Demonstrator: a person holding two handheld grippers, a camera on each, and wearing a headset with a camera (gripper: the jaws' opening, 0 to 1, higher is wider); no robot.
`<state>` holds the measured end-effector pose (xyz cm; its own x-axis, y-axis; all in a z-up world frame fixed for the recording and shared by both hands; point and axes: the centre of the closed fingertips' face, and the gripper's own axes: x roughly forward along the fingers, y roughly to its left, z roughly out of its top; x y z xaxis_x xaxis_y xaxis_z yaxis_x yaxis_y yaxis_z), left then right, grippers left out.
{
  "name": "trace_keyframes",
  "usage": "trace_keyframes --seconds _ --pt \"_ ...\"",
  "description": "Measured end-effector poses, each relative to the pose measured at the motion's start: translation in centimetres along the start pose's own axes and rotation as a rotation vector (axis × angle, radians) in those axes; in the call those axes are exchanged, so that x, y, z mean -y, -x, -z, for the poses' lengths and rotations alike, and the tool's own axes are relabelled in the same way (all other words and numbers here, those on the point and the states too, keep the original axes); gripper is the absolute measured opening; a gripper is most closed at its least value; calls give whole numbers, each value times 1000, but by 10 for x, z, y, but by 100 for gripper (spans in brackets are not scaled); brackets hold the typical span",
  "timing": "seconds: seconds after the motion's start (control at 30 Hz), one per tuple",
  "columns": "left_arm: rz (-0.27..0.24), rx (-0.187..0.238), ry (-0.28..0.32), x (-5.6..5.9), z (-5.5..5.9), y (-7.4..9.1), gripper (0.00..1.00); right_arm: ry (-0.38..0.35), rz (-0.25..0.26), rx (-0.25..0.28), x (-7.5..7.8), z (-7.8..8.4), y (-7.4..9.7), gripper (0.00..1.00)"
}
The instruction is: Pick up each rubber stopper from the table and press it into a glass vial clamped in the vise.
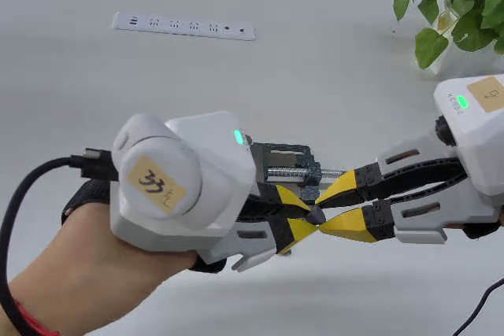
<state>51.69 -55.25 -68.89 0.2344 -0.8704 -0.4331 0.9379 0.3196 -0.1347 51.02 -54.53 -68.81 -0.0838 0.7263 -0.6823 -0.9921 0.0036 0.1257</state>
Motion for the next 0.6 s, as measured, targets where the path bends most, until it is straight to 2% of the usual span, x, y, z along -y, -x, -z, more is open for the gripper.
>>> trace_keyframes --seconds 0.27,0.6 --pt "5 -4 -3 1 0 0 3 -8 -14 3 -1 -1 0 8" --pt "4 -1 7 -1 2 0 3 5 -6 2 -1 -1 -1 7"
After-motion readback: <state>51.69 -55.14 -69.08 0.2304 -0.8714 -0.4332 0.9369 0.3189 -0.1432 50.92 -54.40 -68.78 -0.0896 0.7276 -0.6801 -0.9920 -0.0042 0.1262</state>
